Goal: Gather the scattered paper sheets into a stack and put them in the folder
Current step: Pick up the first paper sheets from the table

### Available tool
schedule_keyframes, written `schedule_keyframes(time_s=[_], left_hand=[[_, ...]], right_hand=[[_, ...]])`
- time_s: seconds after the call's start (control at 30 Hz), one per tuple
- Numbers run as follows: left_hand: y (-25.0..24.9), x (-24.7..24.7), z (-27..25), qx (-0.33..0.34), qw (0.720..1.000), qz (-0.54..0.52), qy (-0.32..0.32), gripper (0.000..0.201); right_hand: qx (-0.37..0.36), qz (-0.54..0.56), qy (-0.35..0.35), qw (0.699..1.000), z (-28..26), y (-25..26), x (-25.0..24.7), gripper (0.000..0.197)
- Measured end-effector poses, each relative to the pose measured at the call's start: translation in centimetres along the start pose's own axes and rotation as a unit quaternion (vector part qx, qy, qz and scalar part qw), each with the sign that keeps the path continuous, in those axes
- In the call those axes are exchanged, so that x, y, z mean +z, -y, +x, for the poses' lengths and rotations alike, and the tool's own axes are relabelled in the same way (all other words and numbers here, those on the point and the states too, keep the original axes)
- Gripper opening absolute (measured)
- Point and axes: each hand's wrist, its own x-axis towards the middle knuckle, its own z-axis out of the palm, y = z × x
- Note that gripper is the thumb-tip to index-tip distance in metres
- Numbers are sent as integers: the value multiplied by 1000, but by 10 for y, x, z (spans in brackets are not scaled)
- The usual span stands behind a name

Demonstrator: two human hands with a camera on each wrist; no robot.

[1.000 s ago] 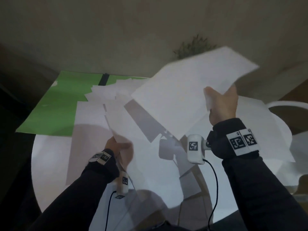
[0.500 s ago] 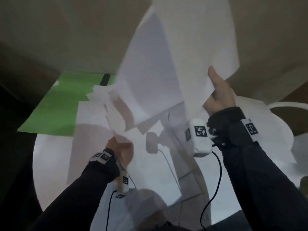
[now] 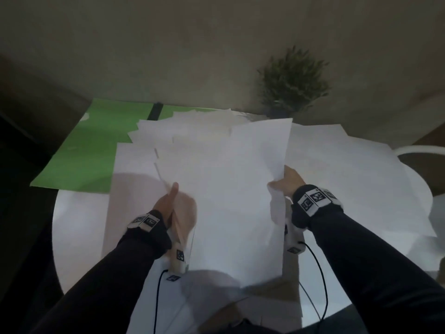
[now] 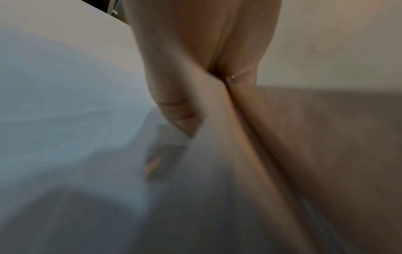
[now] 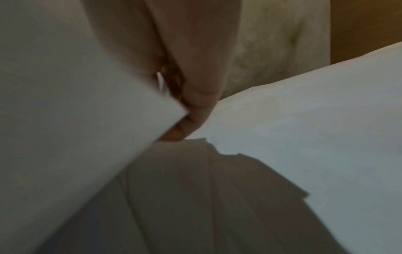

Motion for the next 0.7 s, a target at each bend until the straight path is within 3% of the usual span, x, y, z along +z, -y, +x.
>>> schedule_keyframes(time_s=[0.1, 0.2, 0.23, 0.3, 0.4, 0.47, 0.53, 0.6, 0.67, 0.7], left_hand=[[-5, 5, -7, -4, 998, -29, 51, 64], [-7, 13, -10, 49, 995, 26, 80, 19], [-8, 15, -10, 68, 993, 71, 68, 12], [-12, 17, -9, 105, 985, 132, 48, 24], [-24, 9, -12, 130, 988, 55, 59, 14], [-41, 2, -22, 149, 986, 25, 72, 18], [-63, 0, -34, 184, 975, 18, 121, 22], [-87, 4, -45, 225, 960, 17, 168, 37], [-111, 11, -54, 276, 947, 43, 157, 50], [-122, 14, -59, 297, 943, 51, 143, 53]], right_hand=[[-21, -68, 70, 995, -5, 7, 10, 43], [-45, -64, 58, 995, -8, 13, 37, 42], [-46, -60, 64, 995, -10, 14, 47, 41], [-44, -39, 63, 996, -11, 15, 62, 39], [-14, 9, -20, 1000, -6, 8, 61, 49], [15, 136, -46, 990, -4, 3, 49, 75], [11, 289, 5, 957, -9, 10, 33, 84], [-35, 351, 42, 935, -14, 25, 17, 61], [-108, 321, -20, 941, -18, 47, 0, 35], [-137, 308, -64, 939, -20, 57, -8, 31]])
